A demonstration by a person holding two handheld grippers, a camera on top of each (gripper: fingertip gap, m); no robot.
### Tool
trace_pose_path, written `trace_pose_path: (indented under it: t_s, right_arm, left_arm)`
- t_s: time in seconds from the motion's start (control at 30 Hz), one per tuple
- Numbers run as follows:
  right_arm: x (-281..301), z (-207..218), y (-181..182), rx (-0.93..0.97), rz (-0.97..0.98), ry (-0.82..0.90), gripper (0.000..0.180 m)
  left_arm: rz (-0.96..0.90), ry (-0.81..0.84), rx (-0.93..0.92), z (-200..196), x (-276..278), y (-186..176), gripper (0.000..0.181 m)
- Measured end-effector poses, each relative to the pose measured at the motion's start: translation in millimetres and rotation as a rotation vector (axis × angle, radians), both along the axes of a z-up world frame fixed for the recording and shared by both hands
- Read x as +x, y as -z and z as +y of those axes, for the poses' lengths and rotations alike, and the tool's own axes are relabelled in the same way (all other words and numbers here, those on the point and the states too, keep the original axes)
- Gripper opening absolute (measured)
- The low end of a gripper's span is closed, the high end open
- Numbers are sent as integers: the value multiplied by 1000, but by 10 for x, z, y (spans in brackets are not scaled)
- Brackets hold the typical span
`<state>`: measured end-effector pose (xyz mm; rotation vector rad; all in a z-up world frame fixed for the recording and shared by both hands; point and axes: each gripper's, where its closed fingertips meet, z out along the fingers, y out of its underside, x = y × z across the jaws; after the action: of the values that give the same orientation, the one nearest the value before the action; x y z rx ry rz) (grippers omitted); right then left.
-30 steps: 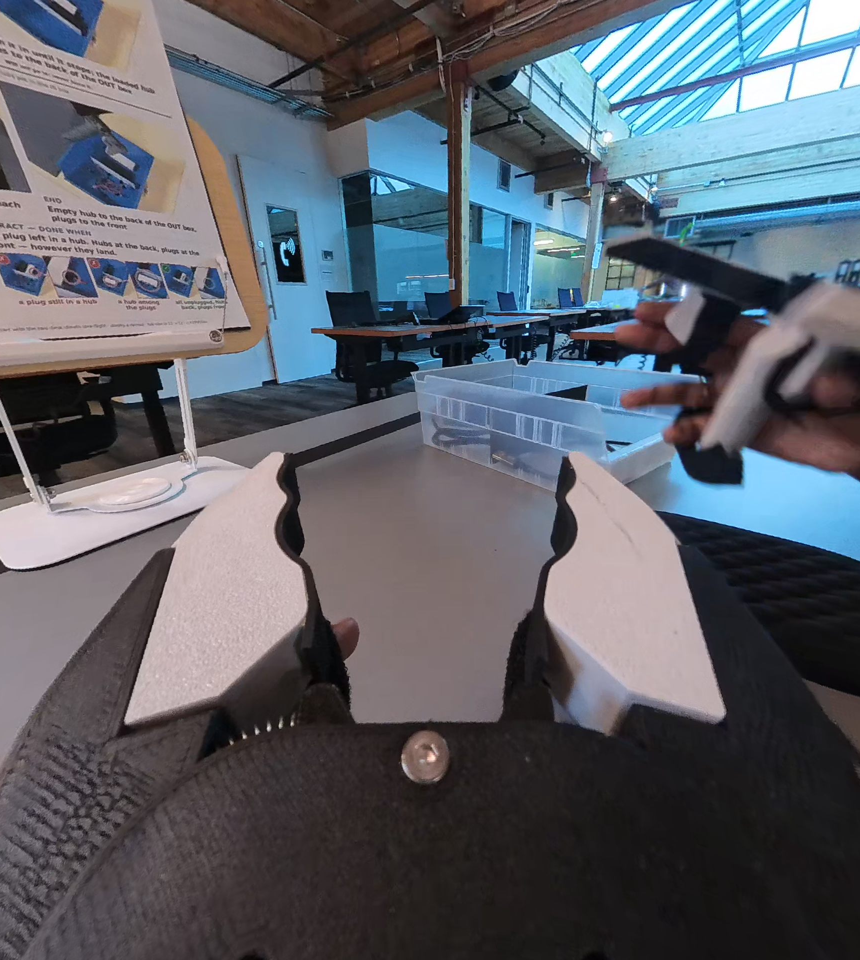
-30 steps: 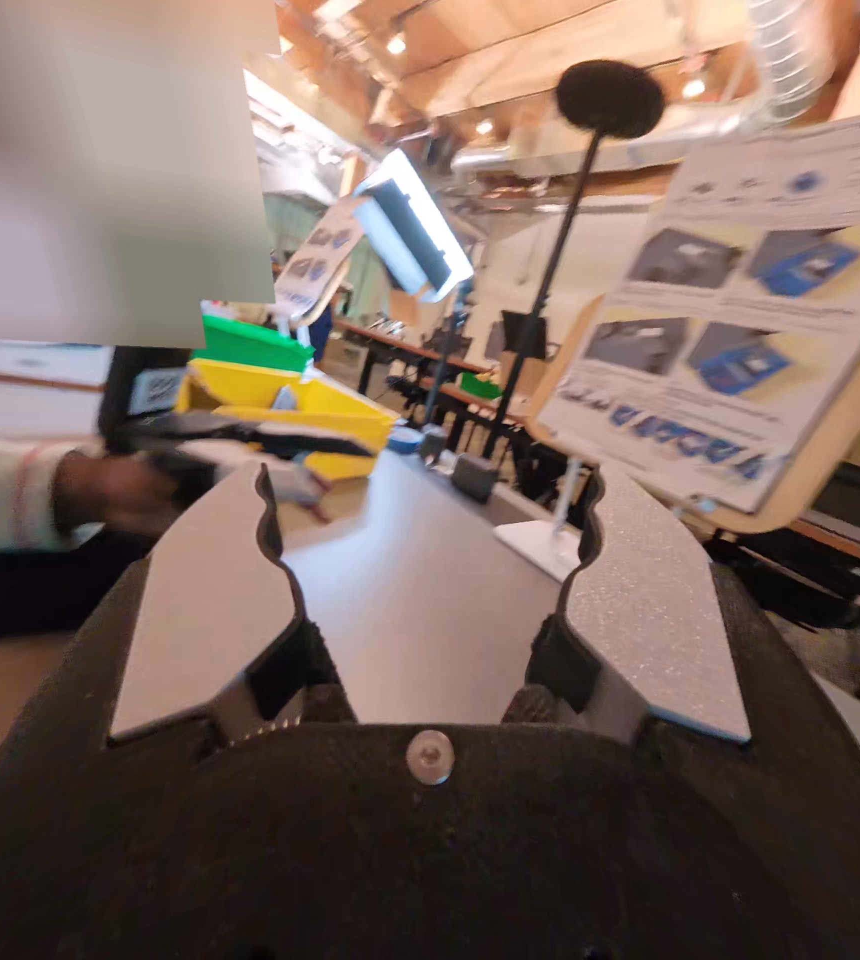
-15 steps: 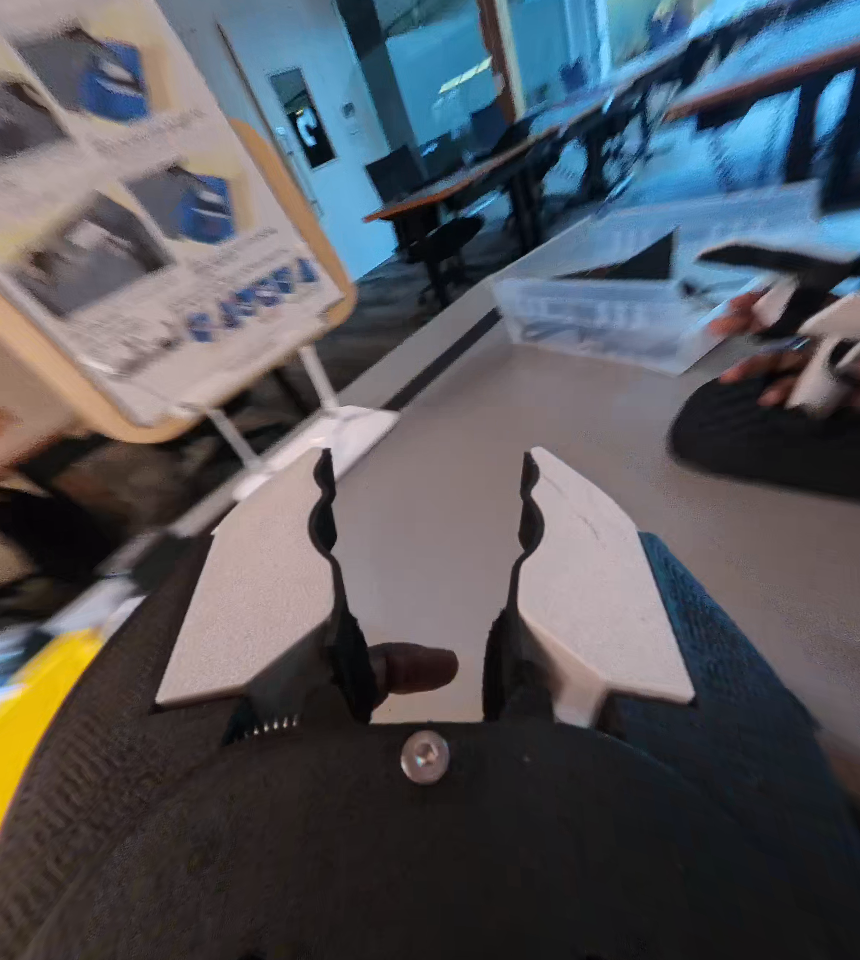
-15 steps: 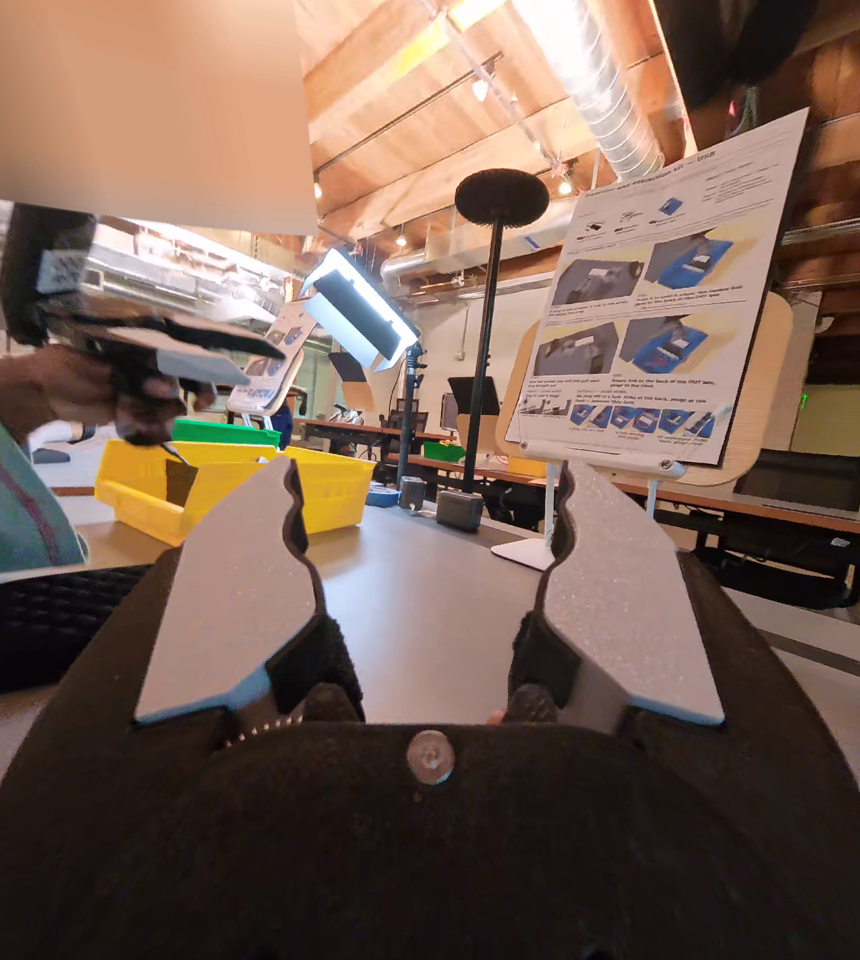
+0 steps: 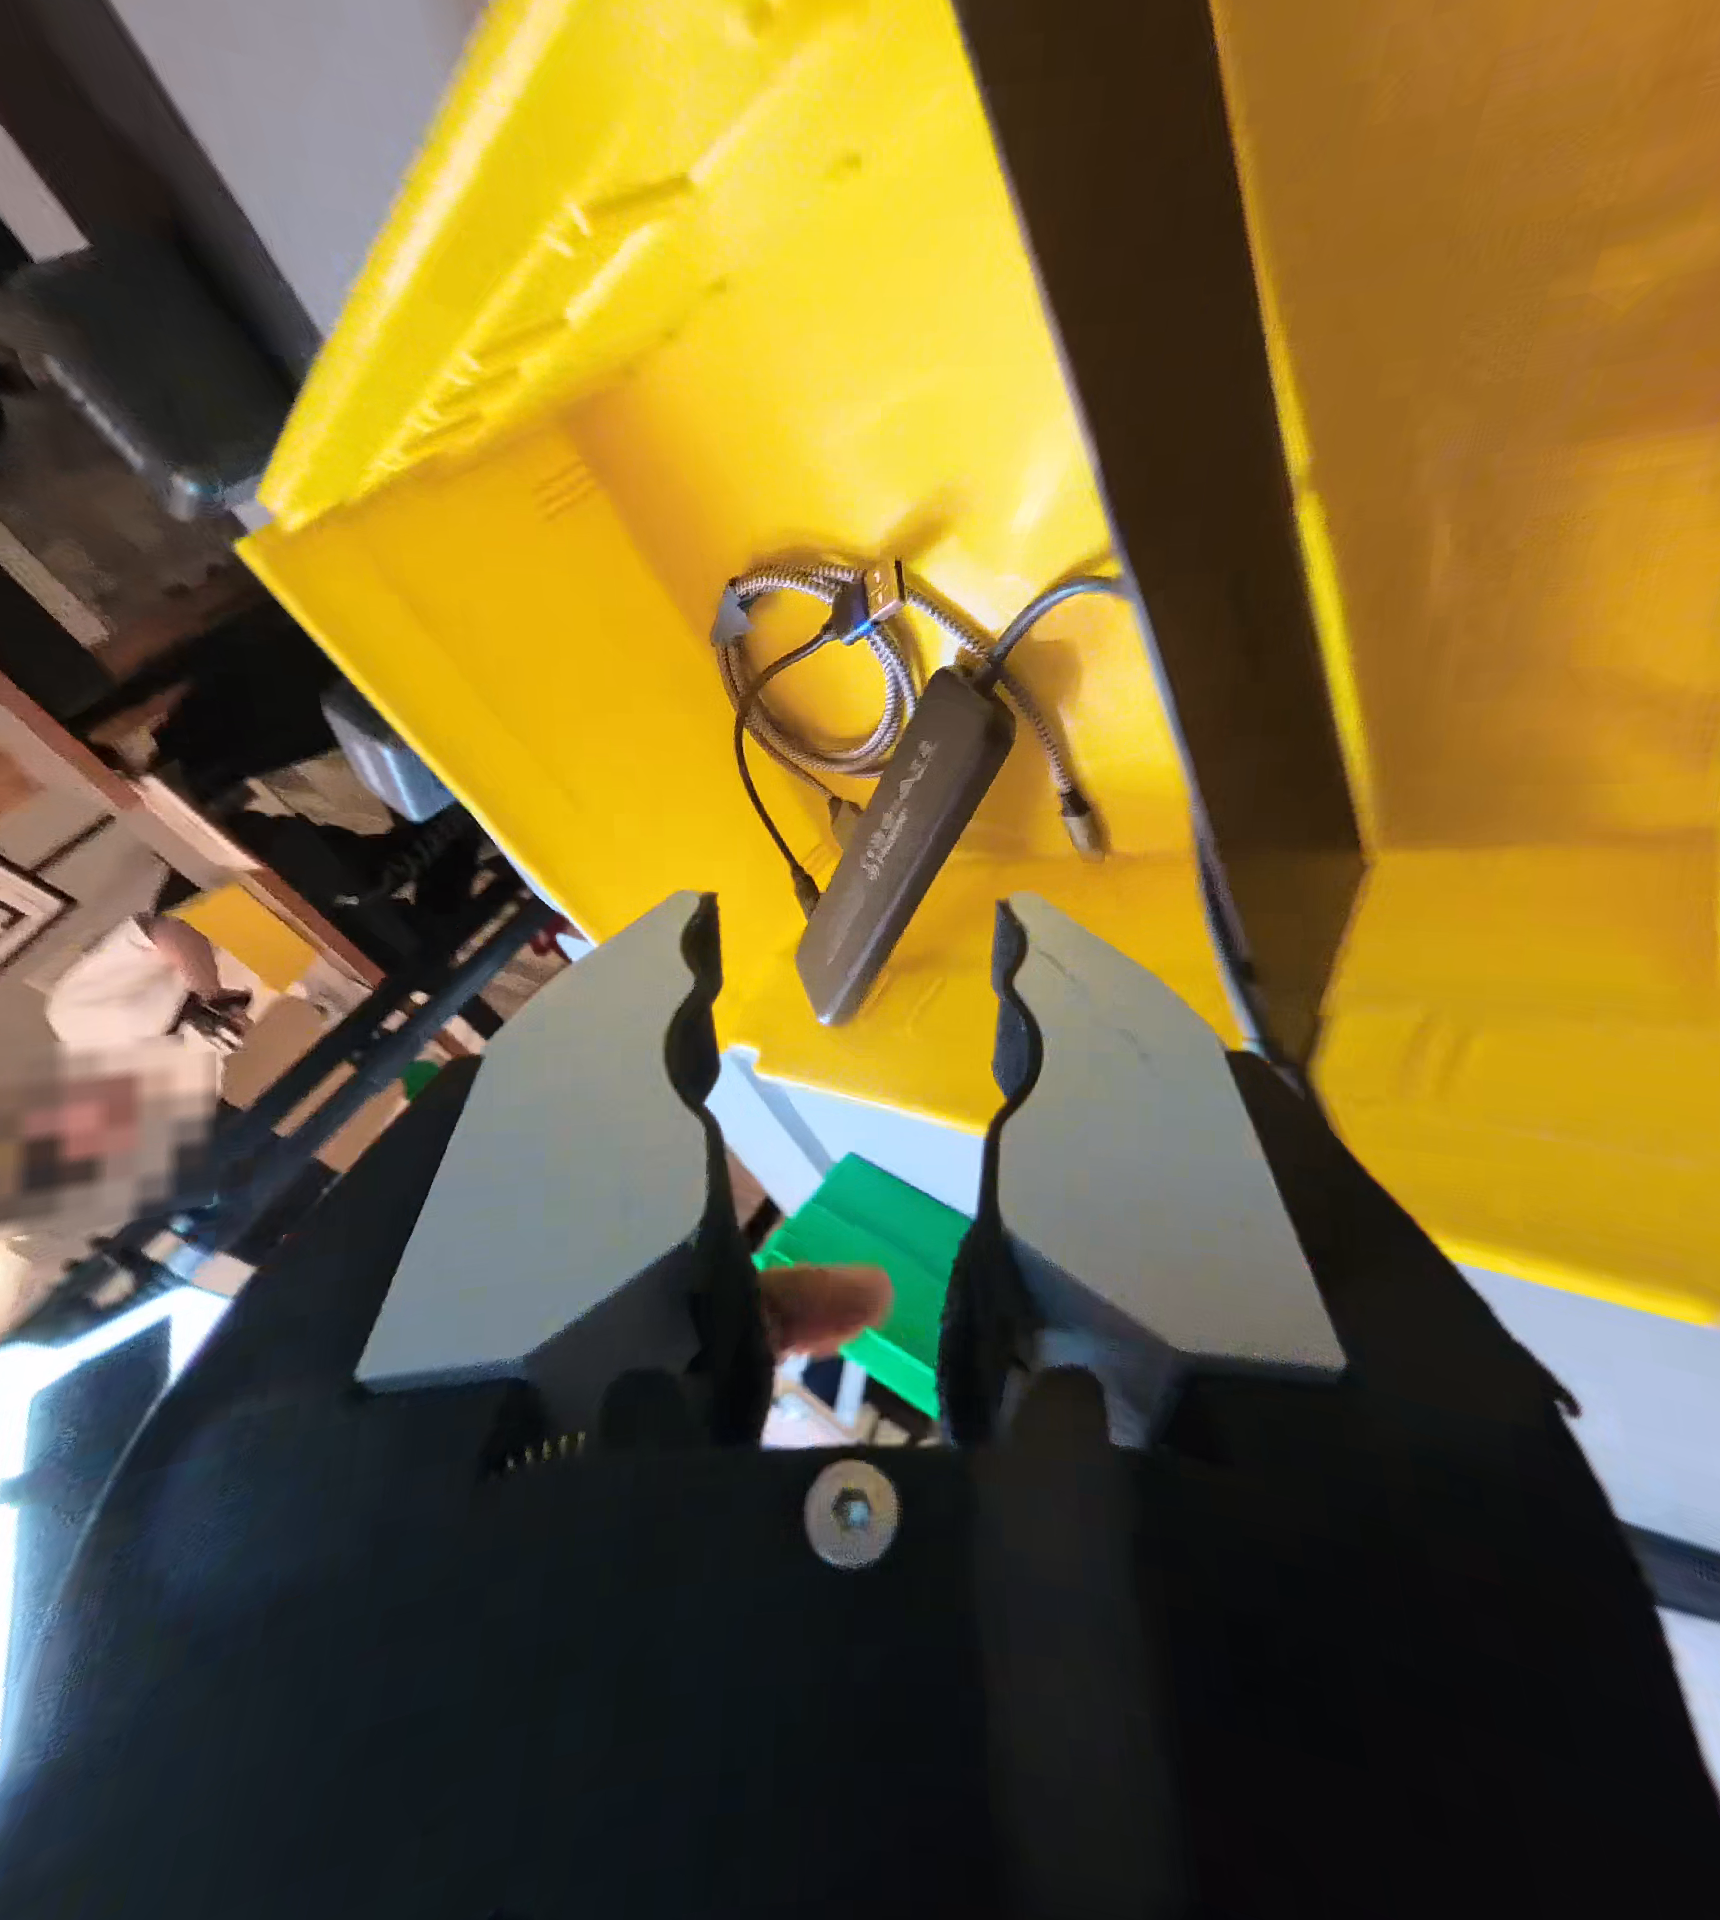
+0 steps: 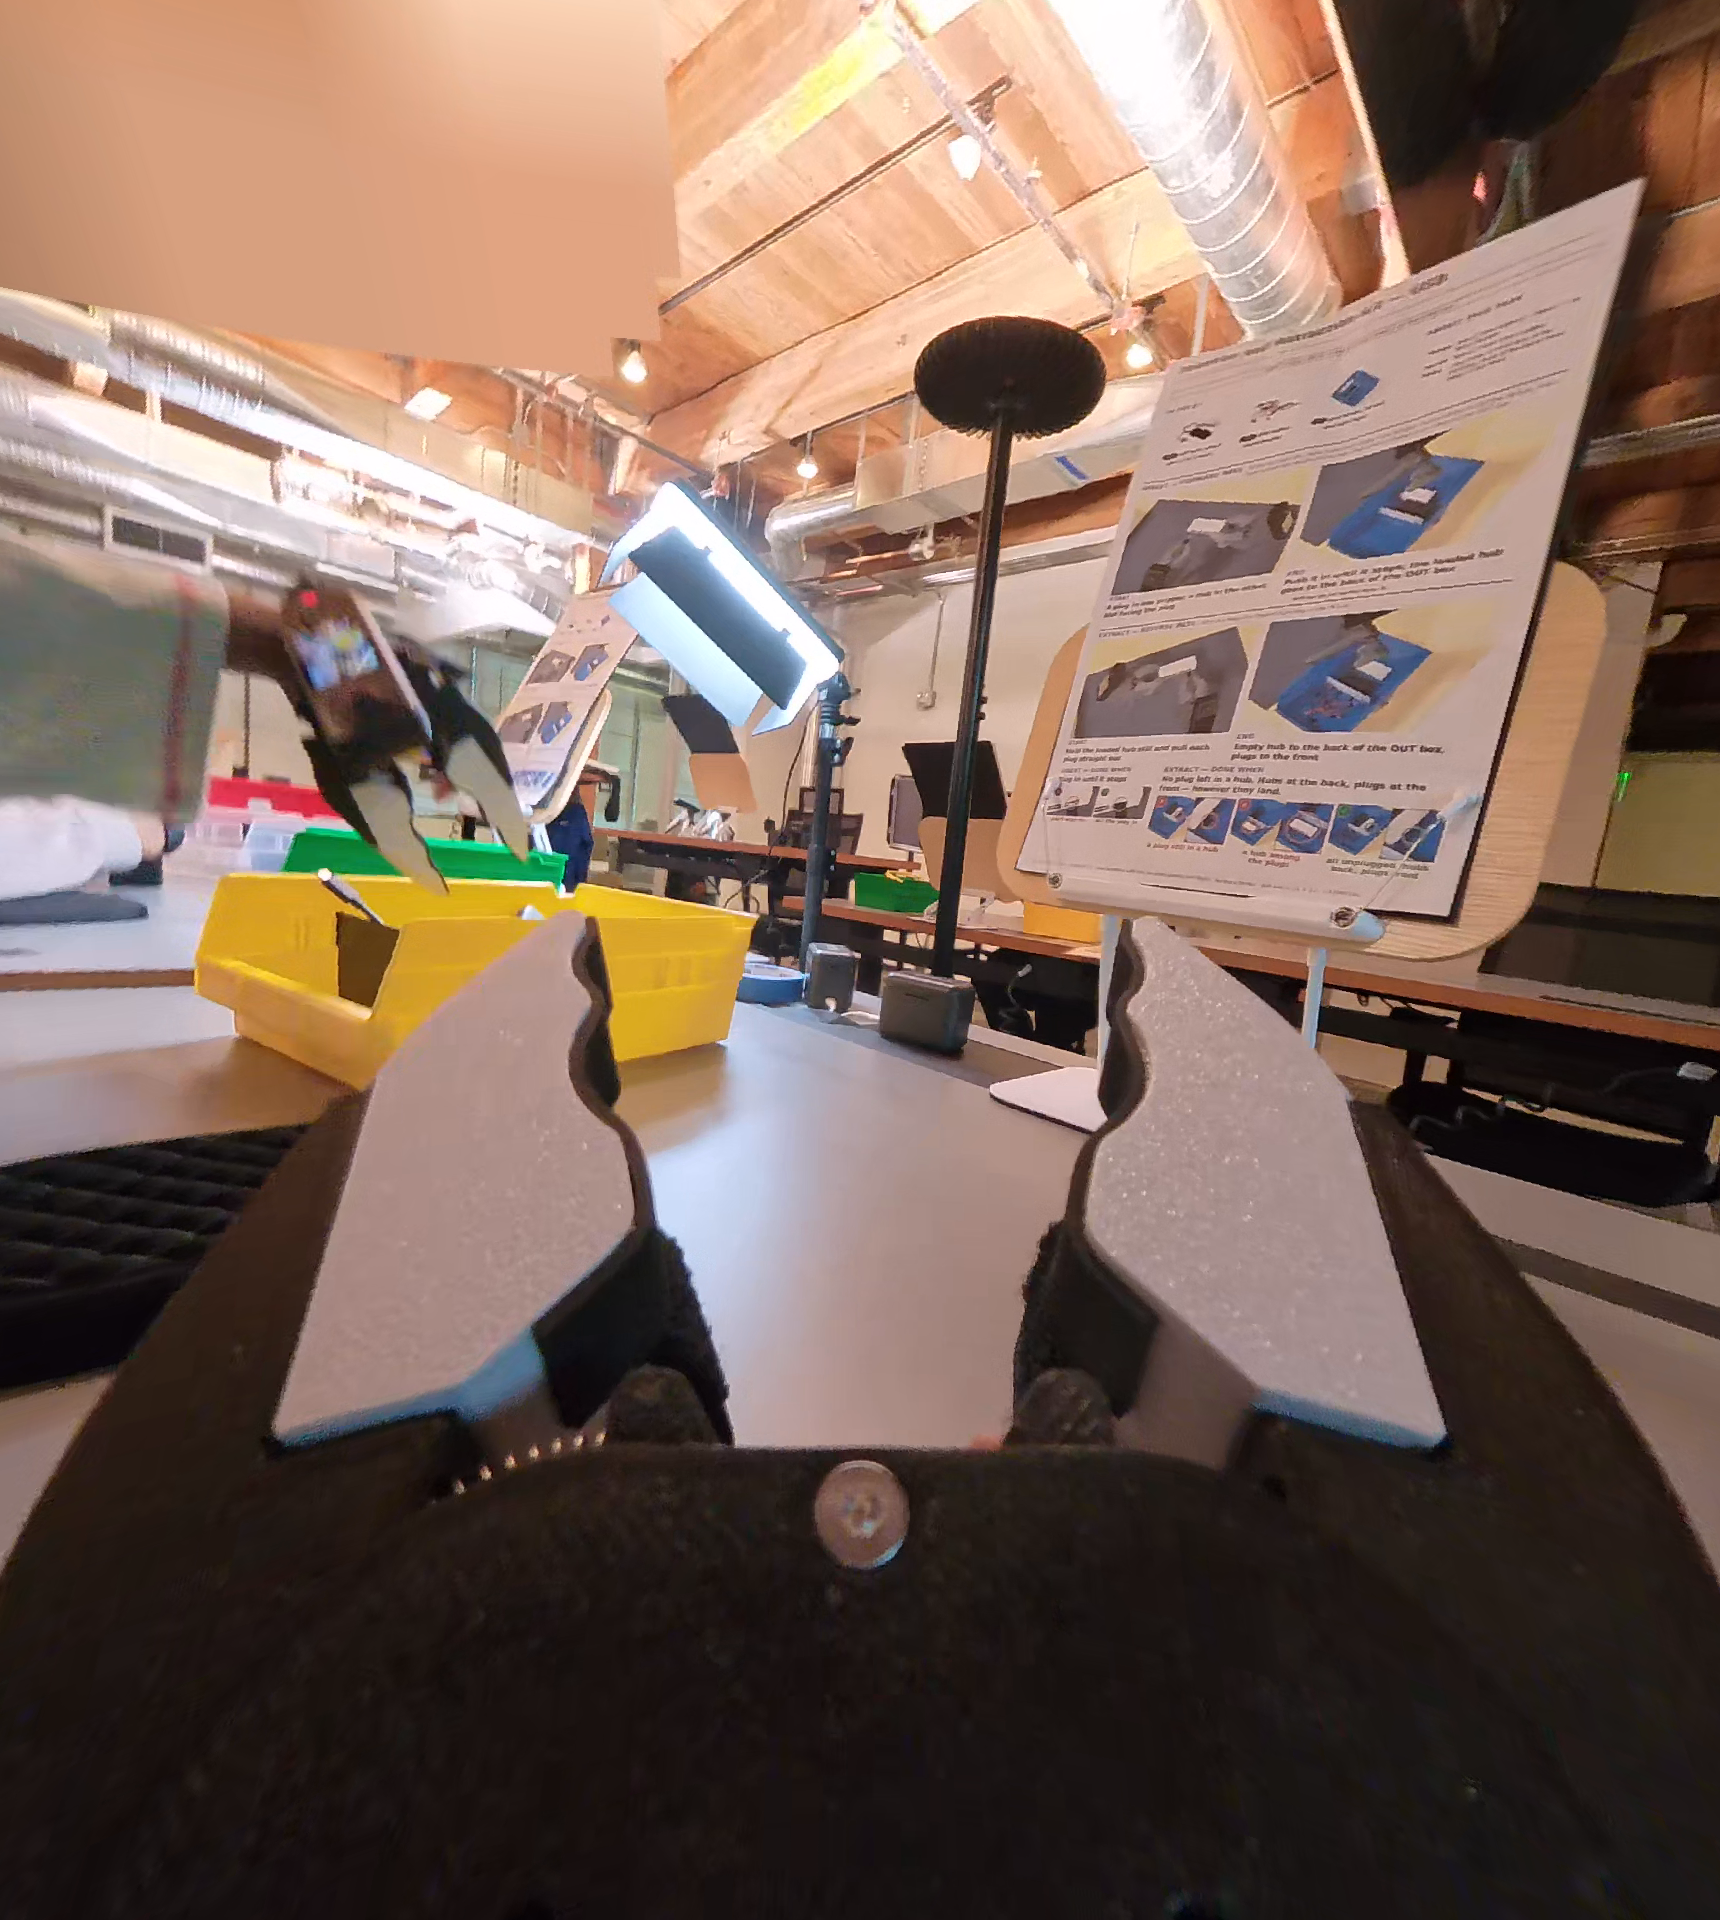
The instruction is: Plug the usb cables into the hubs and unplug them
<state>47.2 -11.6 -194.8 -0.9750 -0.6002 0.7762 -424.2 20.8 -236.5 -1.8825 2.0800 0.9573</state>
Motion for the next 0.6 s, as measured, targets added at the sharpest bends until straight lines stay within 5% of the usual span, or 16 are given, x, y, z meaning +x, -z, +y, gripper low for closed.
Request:
trace_pose_path:
  t_s: [0.1, 0.33, 0.6]
  right_arm:
    - [69, 41, -31, -32, 60, -12, 91]
    - [64, 33, -25, -25, 56, -14, 90]
    - [72, 53, -29, -33, 69, -20, 88]
  left_arm:
    - [104, 24, -55, 200, -277, 197, 50]
    - [292, 123, -128, 384, -657, 653, 82]
    - [186, 181, 5, 565, -588, 858, 55]
